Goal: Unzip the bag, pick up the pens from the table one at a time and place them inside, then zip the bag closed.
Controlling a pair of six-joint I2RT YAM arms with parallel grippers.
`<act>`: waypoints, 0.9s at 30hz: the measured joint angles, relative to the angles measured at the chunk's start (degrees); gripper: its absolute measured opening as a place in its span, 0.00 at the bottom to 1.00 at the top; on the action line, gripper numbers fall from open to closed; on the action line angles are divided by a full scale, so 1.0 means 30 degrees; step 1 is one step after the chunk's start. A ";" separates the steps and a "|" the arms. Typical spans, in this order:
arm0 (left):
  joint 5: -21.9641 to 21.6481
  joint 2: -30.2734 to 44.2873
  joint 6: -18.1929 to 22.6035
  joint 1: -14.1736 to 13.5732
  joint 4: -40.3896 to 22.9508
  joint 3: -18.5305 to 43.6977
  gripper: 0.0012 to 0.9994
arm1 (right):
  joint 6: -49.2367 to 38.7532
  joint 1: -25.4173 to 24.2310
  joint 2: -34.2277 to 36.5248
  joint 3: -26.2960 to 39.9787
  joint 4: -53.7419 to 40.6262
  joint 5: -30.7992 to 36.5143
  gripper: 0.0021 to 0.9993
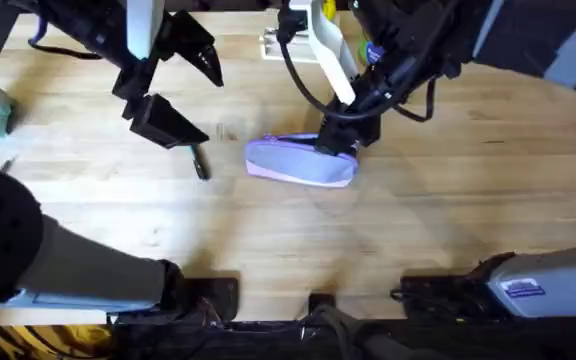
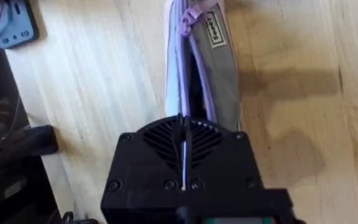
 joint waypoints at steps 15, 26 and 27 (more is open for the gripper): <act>0.0000 0.0000 -0.0003 0.0000 0.0000 0.0001 0.99 | -0.0001 0.0018 0.0000 0.0000 0.1127 0.0643 0.03; 0.0000 0.0004 0.0000 0.0000 0.0000 0.0001 0.99 | 0.0006 0.1689 0.2801 -0.0022 0.2392 0.0763 0.03; 0.0000 0.0000 0.0000 0.0000 0.0000 0.0001 0.99 | 0.0006 0.1760 0.2841 -0.0022 0.2492 0.0815 0.03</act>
